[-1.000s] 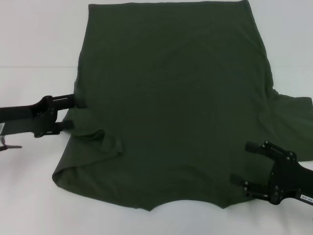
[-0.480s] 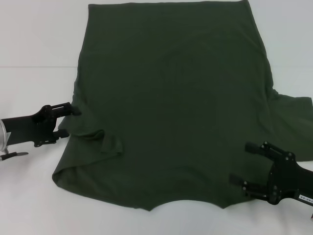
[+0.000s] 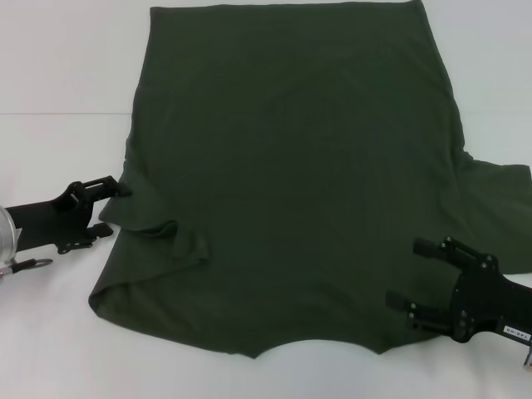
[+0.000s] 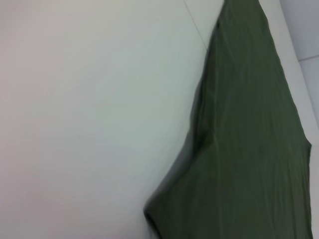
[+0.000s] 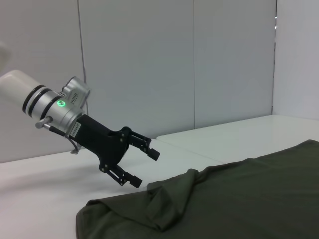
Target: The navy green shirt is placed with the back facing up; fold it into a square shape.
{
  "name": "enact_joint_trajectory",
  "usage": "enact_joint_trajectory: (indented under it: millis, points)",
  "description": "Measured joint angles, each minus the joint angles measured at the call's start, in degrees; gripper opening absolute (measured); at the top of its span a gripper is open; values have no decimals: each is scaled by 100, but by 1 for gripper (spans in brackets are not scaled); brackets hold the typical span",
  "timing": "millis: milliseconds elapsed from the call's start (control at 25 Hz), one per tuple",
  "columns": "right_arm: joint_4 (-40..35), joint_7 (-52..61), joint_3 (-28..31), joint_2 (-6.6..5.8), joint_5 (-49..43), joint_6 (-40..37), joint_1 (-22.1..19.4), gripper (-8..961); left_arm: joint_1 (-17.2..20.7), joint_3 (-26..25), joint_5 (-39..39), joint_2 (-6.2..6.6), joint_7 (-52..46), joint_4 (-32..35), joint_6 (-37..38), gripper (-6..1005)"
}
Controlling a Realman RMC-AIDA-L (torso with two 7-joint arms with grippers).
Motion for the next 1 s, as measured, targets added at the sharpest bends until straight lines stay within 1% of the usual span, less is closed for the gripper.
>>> enact_joint_trajectory:
  millis: [600,1000]
  points:
    - [65,0,0,-15,0,99,93,947,-53,44,4,-58,-18,2,-301,831]
    - [63,0,4,-18,0,99,112,947,-53,50,34,-145,9,2,-496,833]
